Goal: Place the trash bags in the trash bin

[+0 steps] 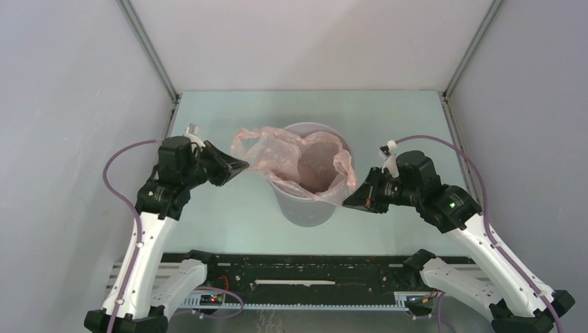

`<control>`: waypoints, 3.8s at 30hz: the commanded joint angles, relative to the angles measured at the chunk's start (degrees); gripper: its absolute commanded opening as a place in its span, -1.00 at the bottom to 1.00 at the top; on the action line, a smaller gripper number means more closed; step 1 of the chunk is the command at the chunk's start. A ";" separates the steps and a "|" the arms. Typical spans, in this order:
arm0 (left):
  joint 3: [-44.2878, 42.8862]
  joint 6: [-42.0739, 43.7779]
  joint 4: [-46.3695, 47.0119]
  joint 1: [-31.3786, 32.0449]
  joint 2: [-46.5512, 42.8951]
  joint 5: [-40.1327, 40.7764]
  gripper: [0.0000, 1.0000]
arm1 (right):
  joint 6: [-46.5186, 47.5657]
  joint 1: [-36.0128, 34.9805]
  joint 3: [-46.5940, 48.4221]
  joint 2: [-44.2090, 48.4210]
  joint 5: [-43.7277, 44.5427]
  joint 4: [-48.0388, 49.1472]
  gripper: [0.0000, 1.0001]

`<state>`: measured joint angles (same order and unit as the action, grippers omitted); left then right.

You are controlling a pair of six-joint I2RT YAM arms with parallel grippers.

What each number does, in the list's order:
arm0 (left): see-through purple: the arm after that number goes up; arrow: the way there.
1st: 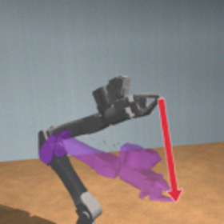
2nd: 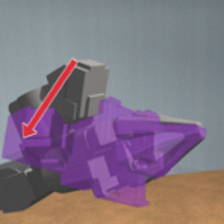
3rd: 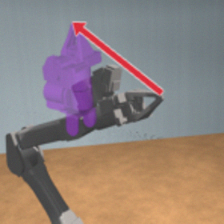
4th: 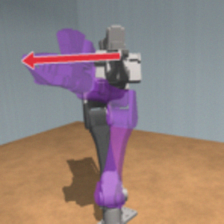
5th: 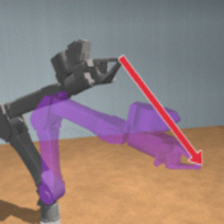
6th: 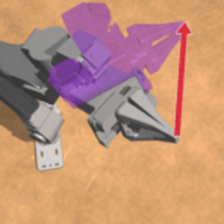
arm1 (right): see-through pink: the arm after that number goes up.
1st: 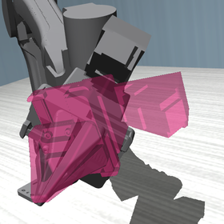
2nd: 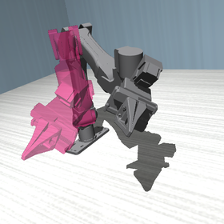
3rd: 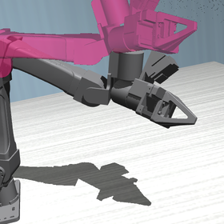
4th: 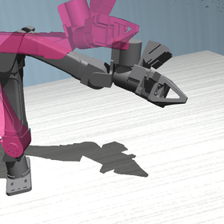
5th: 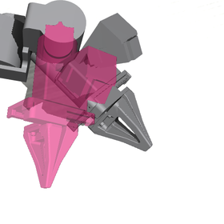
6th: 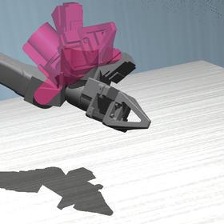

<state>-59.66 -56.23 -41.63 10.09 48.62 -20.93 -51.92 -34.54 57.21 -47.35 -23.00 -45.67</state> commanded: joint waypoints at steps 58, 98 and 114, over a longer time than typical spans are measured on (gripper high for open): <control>4.01 6.80 -0.10 2.77 10.09 -3.46 -0.73 | 32.70 3.55 38.71 -19.54 19.99 -10.30 0.72; 3.82 6.96 -0.20 3.63 10.95 -1.64 -0.72 | 68.90 -2.52 52.15 -48.17 26.14 3.48 -1.00; 4.35 5.60 0.98 5.11 11.40 -1.22 -0.72 | 54.59 6.33 52.14 -54.72 13.47 1.20 -1.00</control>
<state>-51.99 -50.94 -42.06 14.63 60.01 -22.65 10.48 -30.81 107.20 -100.36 -7.33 -42.85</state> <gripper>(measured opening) 0.137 0.006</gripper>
